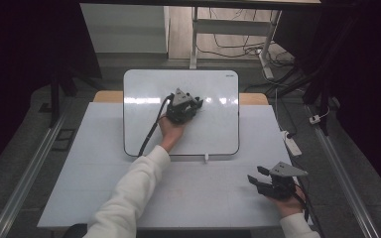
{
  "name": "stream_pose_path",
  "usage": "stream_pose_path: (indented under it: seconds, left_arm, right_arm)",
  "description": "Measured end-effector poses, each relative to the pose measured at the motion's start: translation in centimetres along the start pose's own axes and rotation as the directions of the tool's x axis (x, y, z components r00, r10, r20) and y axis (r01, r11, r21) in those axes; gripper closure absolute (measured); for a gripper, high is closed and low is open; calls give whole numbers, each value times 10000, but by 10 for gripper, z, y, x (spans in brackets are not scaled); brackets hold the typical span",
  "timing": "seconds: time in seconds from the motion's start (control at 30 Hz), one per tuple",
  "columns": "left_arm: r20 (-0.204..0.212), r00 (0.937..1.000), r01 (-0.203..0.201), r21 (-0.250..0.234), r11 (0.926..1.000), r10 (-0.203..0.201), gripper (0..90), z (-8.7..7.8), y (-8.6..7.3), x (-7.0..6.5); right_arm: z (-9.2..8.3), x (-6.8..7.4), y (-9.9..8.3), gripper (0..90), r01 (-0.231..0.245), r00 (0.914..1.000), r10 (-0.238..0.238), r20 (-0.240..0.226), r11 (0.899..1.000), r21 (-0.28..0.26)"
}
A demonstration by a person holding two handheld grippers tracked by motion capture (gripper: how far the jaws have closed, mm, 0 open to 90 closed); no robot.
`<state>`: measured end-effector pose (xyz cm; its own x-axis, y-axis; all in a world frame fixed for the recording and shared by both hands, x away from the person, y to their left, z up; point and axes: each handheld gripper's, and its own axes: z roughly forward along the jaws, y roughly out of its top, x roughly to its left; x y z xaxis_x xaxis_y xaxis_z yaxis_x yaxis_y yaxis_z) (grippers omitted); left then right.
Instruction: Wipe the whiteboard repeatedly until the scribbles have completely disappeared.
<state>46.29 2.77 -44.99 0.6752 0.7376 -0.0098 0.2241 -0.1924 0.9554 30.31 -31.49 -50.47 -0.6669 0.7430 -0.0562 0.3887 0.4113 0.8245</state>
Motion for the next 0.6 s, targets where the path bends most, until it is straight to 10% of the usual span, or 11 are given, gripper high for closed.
stream_pose_path:
  seconds: [0.13, 0.37, 0.6]
  left_arm:
    - [125, 9993, -363, 178, 9992, 361, 777, 1, -2, -8]
    - [-336, 9989, 328, -80, 9994, -330, 777, -18, 2, 23]
    - [292, 9996, -65, 164, 9998, 60, 778, -5, -9, -4]
  right_arm:
    - [0, 0, 0, 455, -19, 10000, 19, 29, 10000, -14]
    - [0, 0, -1, 454, -13, 10000, 13, -2, 10000, -3]
    - [1, 1, 0, 453, 39, 10000, -39, -17, 10000, 38]
